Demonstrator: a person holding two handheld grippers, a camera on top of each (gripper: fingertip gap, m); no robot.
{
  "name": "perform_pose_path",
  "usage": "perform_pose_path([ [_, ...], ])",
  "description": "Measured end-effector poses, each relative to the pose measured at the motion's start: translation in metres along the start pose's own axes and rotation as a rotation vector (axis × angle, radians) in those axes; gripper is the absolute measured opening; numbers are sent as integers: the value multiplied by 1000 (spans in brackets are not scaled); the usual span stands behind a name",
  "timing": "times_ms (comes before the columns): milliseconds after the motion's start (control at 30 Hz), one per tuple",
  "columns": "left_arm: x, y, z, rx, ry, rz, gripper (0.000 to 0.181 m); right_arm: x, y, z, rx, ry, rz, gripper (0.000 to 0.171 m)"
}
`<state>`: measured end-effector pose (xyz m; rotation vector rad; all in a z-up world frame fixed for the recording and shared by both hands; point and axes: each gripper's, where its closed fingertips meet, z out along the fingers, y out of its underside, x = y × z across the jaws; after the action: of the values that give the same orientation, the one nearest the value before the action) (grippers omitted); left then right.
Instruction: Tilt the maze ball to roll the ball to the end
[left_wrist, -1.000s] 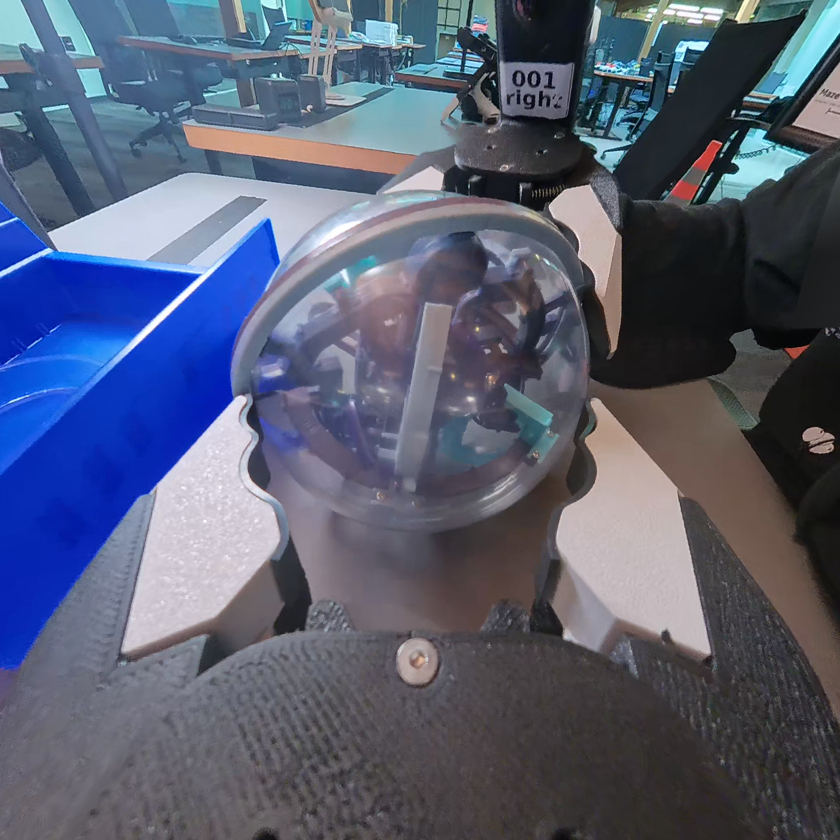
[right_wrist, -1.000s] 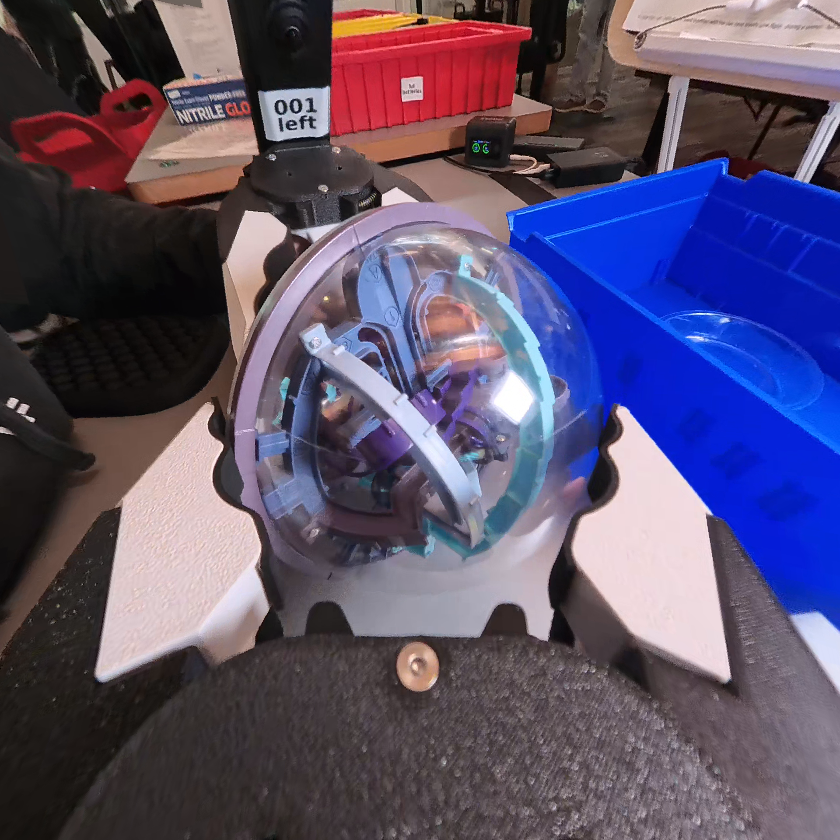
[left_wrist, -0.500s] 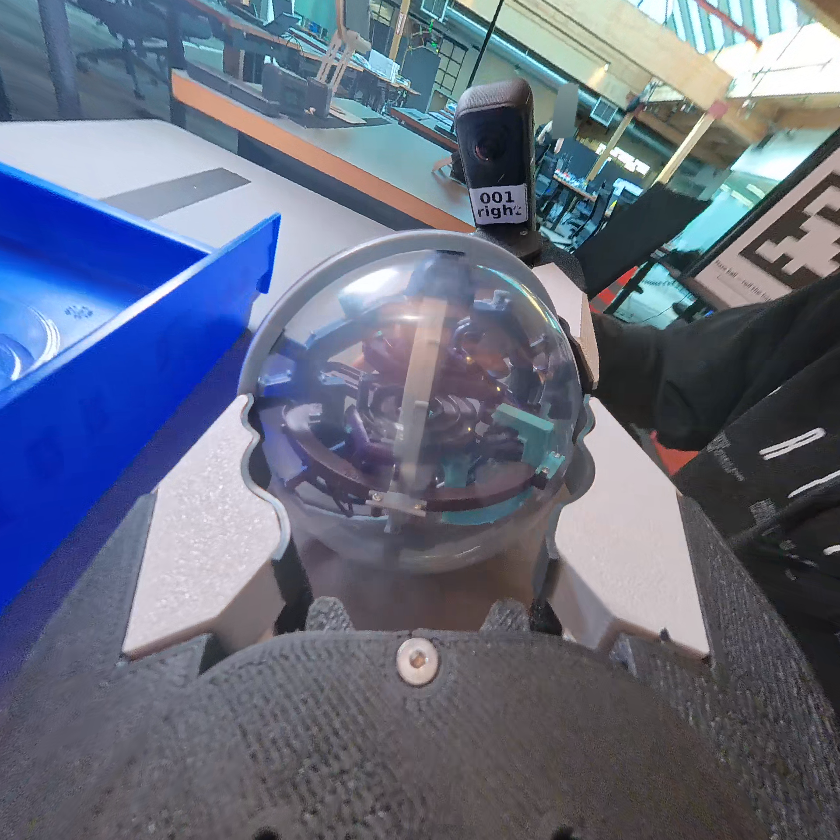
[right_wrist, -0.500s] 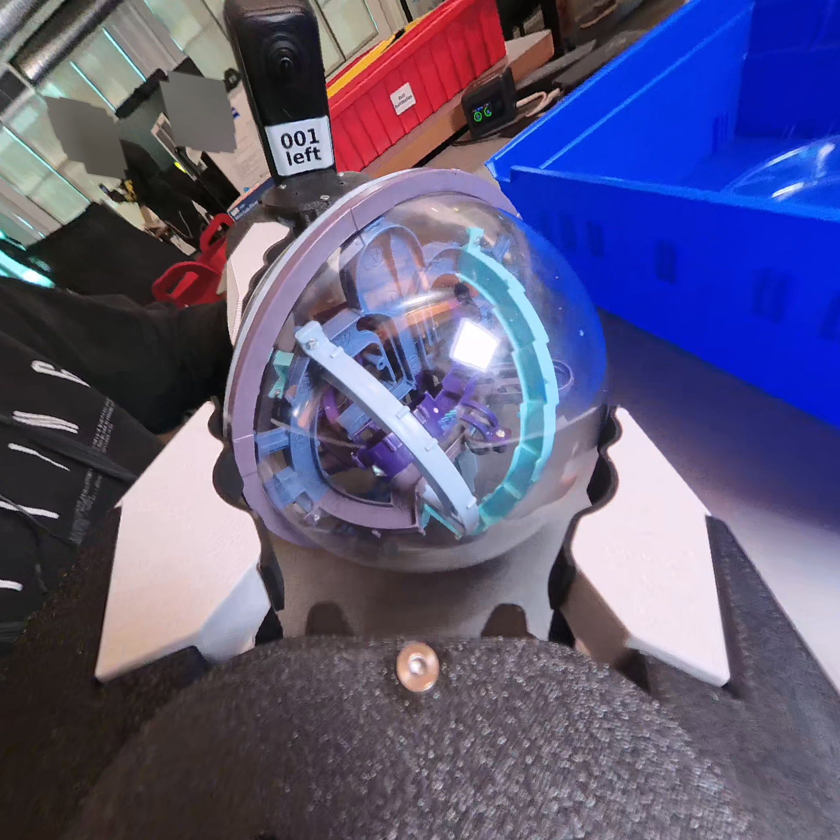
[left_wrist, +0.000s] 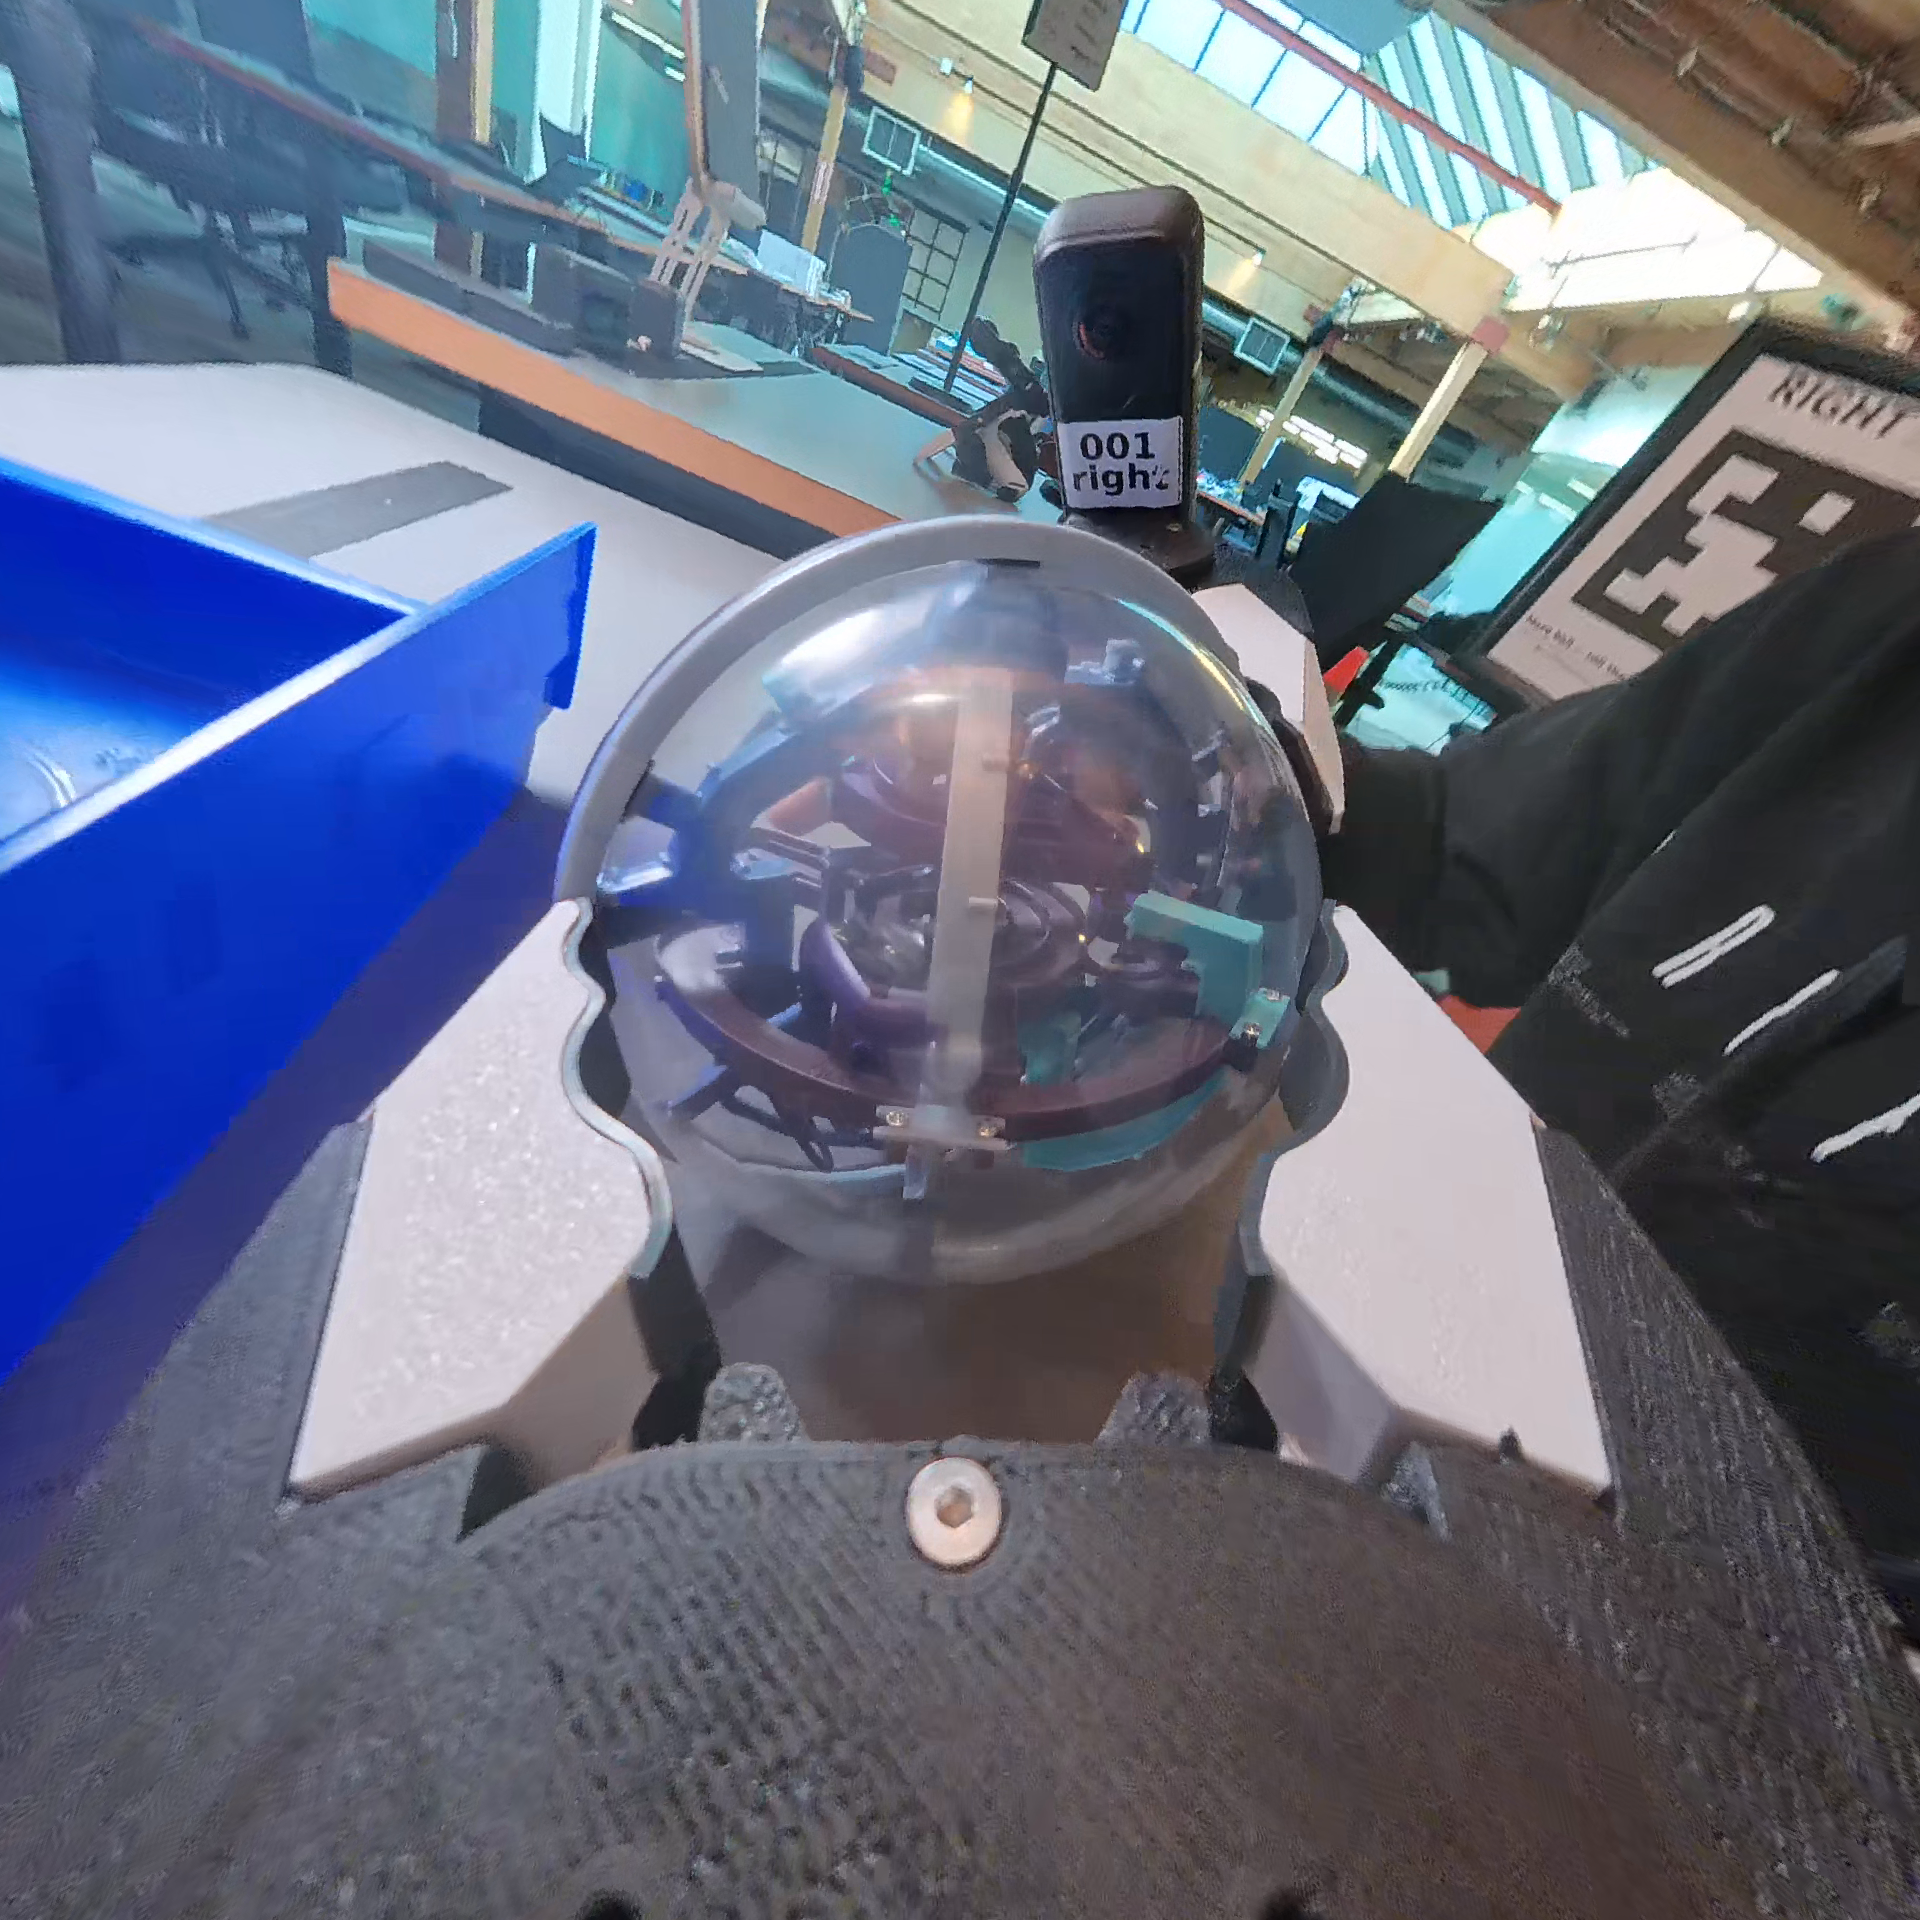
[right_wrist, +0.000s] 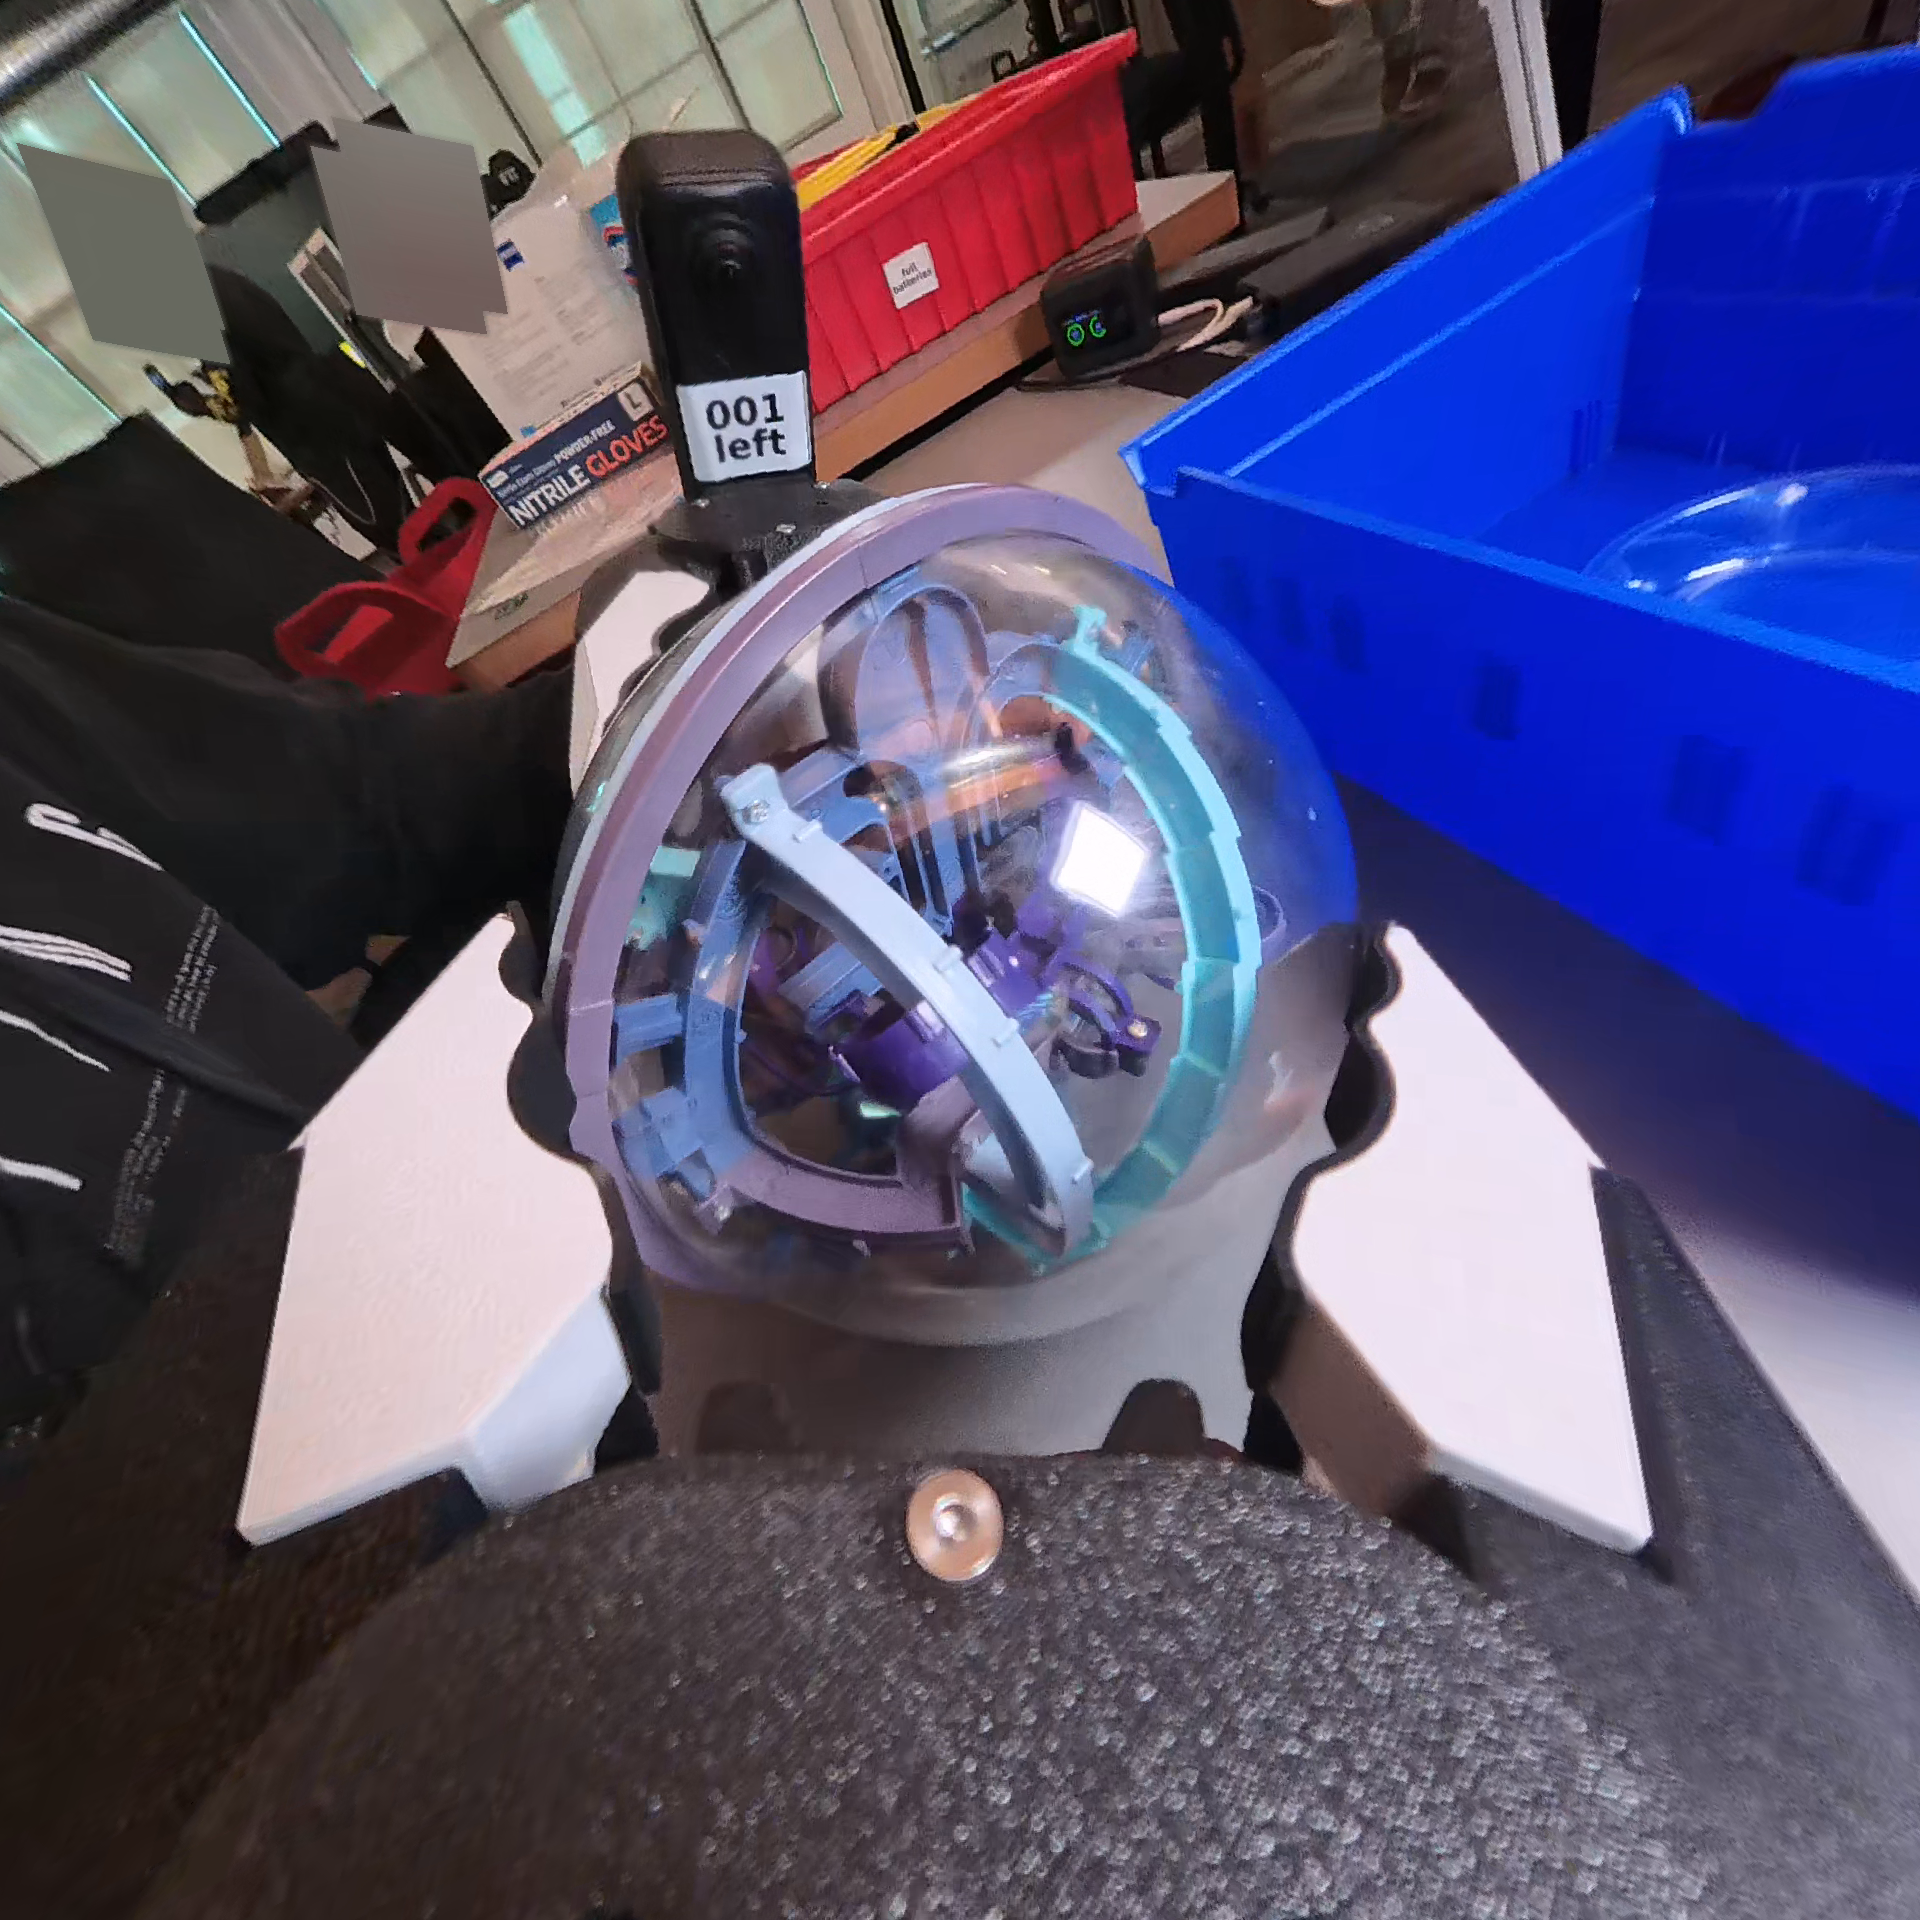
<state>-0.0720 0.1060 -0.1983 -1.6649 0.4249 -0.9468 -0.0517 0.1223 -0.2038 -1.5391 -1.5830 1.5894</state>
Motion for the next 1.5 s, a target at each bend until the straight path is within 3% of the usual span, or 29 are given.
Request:
perform_pose_path([
  [167,11,7,-4,10,-3,183,129,-10,-1,1,-19,27,-123,146],
  [667,13,27,-18,-26,49,322,124,-24,-3,10,-72,101,-270,146],
  [967,3,26,-19,-38,43,197,123,-13,-9,14,-108,88,-154,146],
  [1300,2,0,-18,-73,-85,431,129,1,-16,31,-287,-49,7,147],
  [1500,-6,7,-21,-58,-35,225,137,3,-23,49,-330,-125,166,146],
])
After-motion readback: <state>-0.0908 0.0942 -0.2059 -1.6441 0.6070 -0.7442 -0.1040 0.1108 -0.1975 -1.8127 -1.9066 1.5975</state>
